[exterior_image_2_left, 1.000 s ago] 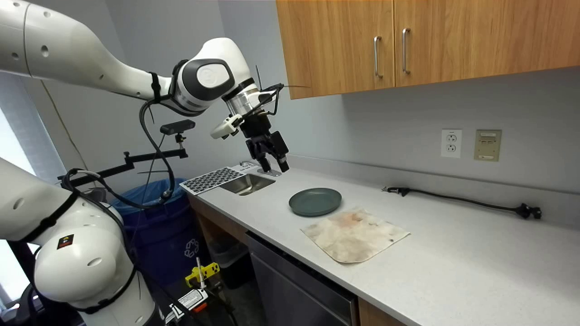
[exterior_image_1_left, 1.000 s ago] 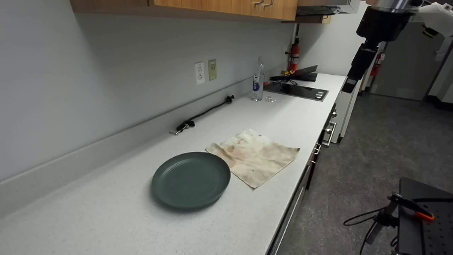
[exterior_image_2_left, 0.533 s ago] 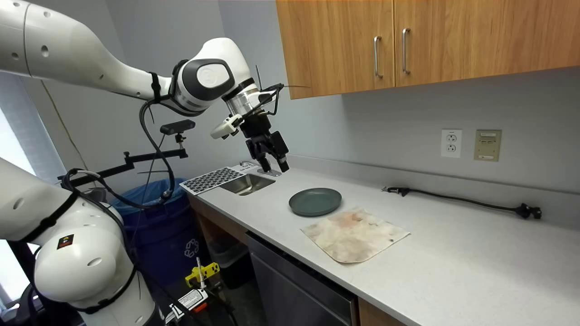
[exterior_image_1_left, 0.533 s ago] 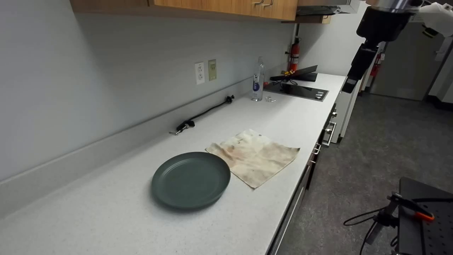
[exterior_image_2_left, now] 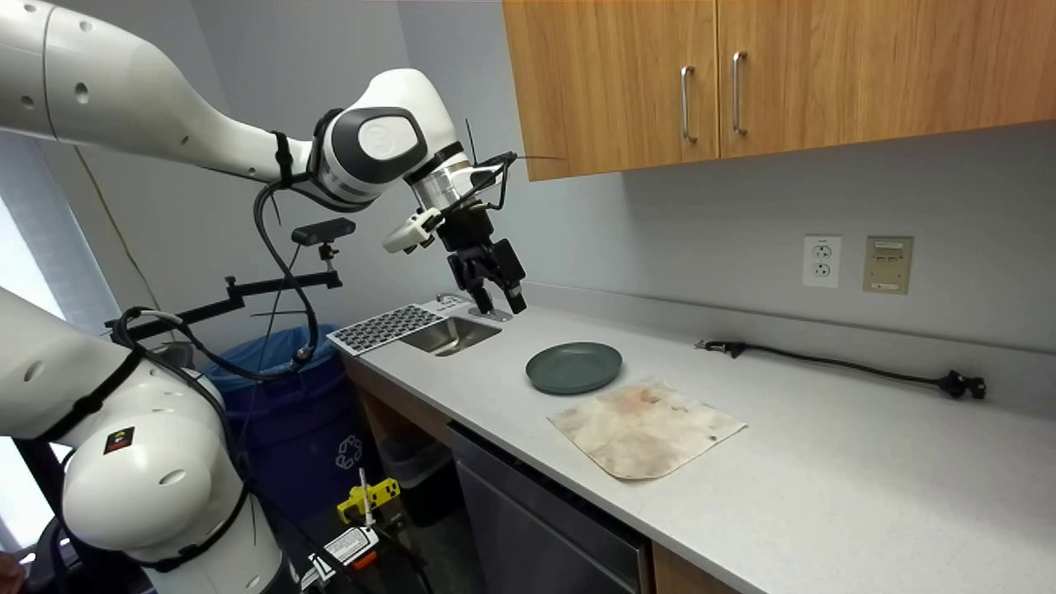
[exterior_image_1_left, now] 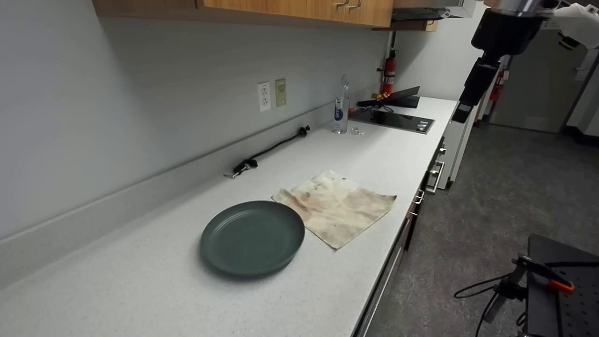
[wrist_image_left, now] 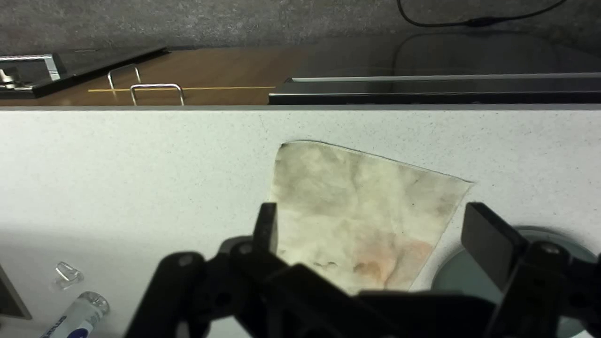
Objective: Fold up the white towel on the counter.
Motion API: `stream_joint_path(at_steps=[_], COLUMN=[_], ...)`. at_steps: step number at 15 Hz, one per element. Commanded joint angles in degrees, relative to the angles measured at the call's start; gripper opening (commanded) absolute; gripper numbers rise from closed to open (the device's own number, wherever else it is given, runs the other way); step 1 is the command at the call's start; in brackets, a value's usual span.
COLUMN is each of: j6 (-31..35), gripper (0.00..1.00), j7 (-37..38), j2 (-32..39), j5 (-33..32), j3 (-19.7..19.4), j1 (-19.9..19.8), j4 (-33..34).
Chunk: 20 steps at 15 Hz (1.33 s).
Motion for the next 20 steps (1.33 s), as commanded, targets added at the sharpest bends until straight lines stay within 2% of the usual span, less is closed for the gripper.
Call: stream_joint_path(at_steps=[1,20], j6=[-0.2,-1.4], gripper=[1.0,1.0], j7=[0.3,1.3], j2=[0.0,0.3], j5=[-0.3,1.9], j3=[-0.5,-0.8], j1=[0.6,0.9], j4=[0.2,0.4])
